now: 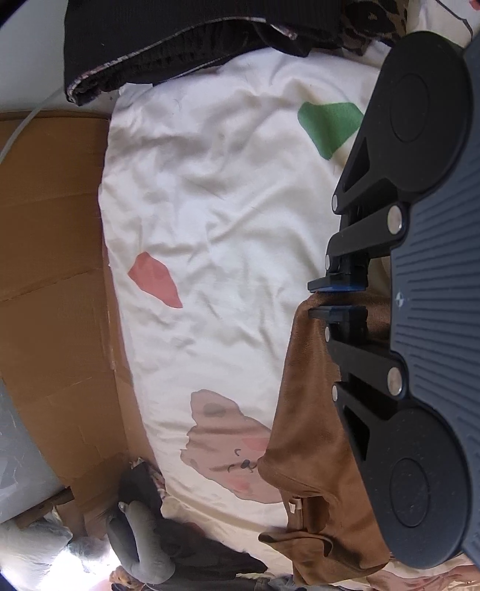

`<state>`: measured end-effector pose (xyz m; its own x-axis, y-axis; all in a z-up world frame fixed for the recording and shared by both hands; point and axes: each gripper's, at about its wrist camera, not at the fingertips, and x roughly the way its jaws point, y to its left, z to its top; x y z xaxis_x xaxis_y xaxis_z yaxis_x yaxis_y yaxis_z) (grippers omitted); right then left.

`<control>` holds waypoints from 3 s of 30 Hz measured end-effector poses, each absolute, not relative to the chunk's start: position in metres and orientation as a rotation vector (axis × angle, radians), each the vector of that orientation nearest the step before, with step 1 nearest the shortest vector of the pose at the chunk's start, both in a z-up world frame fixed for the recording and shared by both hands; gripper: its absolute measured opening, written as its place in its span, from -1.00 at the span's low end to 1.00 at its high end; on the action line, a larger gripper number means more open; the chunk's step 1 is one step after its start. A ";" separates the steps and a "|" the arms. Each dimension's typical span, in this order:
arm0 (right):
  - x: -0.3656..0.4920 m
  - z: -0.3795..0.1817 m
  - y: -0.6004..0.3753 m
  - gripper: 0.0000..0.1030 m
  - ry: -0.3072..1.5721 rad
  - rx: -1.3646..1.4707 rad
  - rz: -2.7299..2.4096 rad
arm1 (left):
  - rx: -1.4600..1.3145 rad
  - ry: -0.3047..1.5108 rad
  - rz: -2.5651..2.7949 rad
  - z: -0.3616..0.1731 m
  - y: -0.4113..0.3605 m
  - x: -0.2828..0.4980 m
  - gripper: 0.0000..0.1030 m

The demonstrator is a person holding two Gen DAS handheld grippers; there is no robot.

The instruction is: Fold clothes

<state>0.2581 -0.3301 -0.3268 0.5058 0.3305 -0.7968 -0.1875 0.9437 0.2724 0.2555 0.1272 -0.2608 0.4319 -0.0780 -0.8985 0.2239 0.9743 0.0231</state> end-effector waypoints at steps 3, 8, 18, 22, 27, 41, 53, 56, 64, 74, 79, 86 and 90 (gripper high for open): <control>0.257 -0.318 -0.336 -0.92 0.971 0.145 0.277 | 0.158 1.109 -0.209 -0.266 0.113 0.260 -0.77; 0.258 -0.306 -0.355 -0.92 0.954 0.148 0.216 | 0.229 1.031 -0.255 -0.269 0.076 0.272 0.29; 0.252 -0.310 -0.371 -0.92 0.979 0.180 0.189 | 0.315 1.003 -0.355 -0.293 0.010 0.300 0.47; 0.250 -0.316 -0.370 -0.92 0.992 0.193 0.197 | 0.364 0.992 -0.345 -0.311 0.002 0.303 -0.08; 0.248 -0.320 -0.372 -0.91 1.002 0.198 0.202 | 0.348 0.999 -0.354 -0.307 0.017 0.301 -0.92; 0.247 -0.325 -0.376 -0.91 1.010 0.196 0.210 | 0.343 1.025 -0.188 -0.254 0.114 0.254 -0.93; 0.249 -0.331 -0.373 -0.90 1.030 0.173 0.202 | 0.305 1.206 0.089 -0.283 0.201 0.223 -0.83; 0.249 -0.333 -0.372 -0.89 1.041 0.168 0.199 | 0.314 1.187 0.131 -0.279 0.206 0.221 -0.31; 0.251 -0.333 -0.371 -0.76 1.037 0.164 0.186 | 0.233 1.040 0.096 -0.251 0.198 0.248 0.04; 0.240 -0.306 -0.363 -0.15 0.935 0.126 0.236 | 0.230 0.996 -0.159 -0.271 0.109 0.284 0.04; 0.233 -0.312 -0.340 -0.15 1.009 0.110 0.315 | 0.284 1.041 -0.259 -0.298 0.073 0.273 0.46; 0.224 -0.348 -0.318 -0.60 1.122 0.084 0.348 | 0.308 1.108 -0.314 -0.332 0.058 0.265 -0.41; 0.218 -0.344 -0.321 -0.96 1.113 0.090 0.371 | 0.300 1.094 -0.342 -0.327 0.062 0.259 -0.91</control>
<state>0.2182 -0.3212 -0.3436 0.3876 0.3353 -0.8587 -0.2466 0.9353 0.2539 0.2588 0.0624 -0.3267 0.4165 -0.1223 -0.9009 0.4134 0.9080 0.0679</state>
